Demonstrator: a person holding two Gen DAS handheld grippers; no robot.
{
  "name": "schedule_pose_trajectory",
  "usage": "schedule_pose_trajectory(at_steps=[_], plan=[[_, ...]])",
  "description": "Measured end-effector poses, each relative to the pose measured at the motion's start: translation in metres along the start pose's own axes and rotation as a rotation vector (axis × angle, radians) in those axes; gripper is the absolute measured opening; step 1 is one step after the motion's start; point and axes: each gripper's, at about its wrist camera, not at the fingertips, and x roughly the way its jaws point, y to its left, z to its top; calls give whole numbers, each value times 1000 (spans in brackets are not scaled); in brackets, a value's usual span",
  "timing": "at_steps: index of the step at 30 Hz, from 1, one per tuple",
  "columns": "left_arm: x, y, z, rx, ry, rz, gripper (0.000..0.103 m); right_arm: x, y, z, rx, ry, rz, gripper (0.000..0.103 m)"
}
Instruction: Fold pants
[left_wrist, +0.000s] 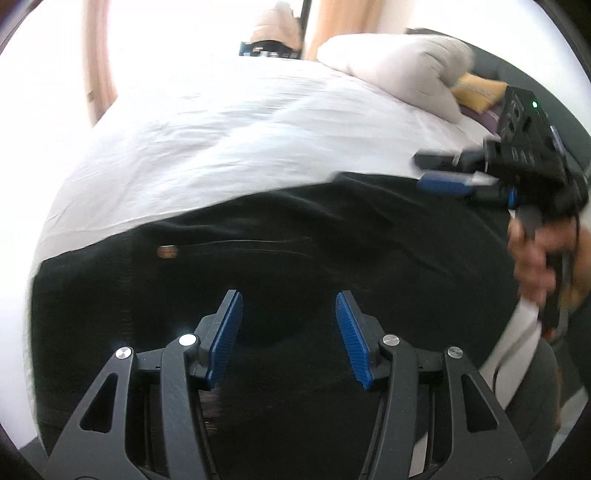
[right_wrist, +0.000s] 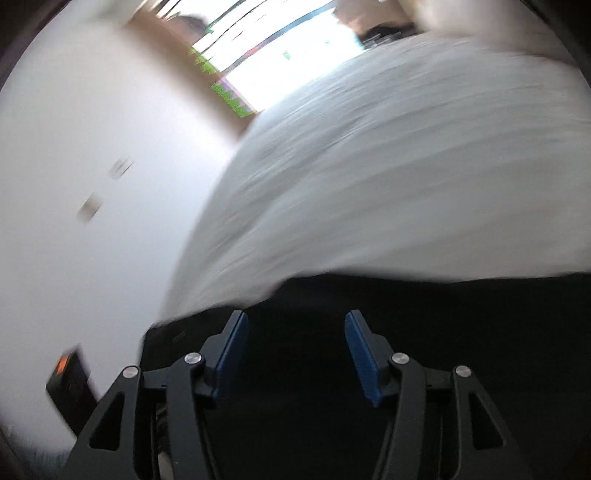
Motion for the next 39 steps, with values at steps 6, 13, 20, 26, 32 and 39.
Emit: schedule_pose_trajectory(at_steps=[6,13,20,26,32,39], plan=[[12,41,-13,-91,60,54,51,73,-11,15,40,70,-16,53],[6,41,-13,-91,25,49,51,11,-28,6,147,-54,-169,55],[4,38,-27,-40,26,89,52,-65,-84,-66,232,-53,-218,55],[-4,38,-33,-47,35,91,52,-171,-171,-101,412,-226,-457,59],[-10,34,-34,-42,49,104,52,-258,-219,-135,635,-346,-705,68],[-10,32,-29,-54,59,108,52,-292,-240,-158,782,-484,-551,69]])
